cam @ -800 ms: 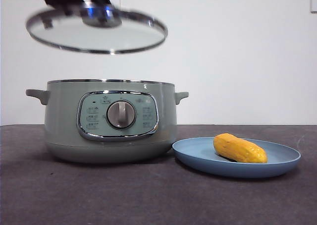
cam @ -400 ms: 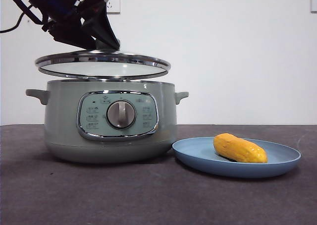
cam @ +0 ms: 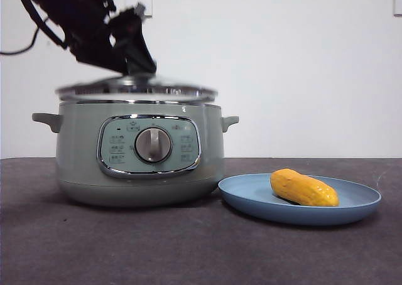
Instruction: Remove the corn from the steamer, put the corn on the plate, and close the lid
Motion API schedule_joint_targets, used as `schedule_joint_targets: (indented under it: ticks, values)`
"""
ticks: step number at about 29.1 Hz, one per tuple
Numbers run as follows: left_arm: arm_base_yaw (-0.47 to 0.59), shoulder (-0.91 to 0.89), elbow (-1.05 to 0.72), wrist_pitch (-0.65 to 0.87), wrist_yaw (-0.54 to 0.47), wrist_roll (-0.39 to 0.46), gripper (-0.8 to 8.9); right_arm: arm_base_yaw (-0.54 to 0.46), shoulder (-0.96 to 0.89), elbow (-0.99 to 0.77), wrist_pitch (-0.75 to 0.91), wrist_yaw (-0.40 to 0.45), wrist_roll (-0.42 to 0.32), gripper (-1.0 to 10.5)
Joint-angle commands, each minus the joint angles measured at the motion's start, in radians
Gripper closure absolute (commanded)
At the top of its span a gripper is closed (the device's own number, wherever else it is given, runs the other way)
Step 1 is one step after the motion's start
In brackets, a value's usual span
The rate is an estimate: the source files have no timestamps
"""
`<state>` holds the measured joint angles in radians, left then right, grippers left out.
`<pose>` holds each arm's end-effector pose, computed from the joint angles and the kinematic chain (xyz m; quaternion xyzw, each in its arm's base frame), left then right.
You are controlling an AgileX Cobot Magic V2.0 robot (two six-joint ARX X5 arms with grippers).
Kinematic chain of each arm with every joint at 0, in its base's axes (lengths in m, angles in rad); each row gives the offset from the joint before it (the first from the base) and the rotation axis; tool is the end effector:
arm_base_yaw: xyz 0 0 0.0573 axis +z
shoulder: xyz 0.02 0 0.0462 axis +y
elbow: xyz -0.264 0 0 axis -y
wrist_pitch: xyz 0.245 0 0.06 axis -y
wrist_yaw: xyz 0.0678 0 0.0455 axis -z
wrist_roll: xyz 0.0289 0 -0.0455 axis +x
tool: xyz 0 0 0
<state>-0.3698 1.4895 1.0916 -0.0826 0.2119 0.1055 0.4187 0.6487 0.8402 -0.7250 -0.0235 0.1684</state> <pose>0.3081 -0.1260 0.2826 0.0678 0.2222 -0.2906 0.9282 0.1112 0.0502 0.3194 0.0276 0.2753 0.1891 0.9422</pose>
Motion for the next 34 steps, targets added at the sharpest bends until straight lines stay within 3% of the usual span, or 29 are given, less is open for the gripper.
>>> schedule_joint_targets:
  ticks: [1,26,34]
  values:
    - [-0.007,-0.002,0.01,0.062,-0.002,0.011,8.22,0.001,-0.001,-0.009,0.004,0.003,-0.004,3.8]
    - [-0.037,0.035,0.01,0.018,-0.005,0.012,8.22,0.001,-0.001,-0.009,-0.018,0.003,-0.005,3.8]
    - [-0.035,0.035,0.01,-0.095,-0.028,0.011,8.1,0.001,-0.001,-0.009,-0.018,0.003,-0.005,3.8]
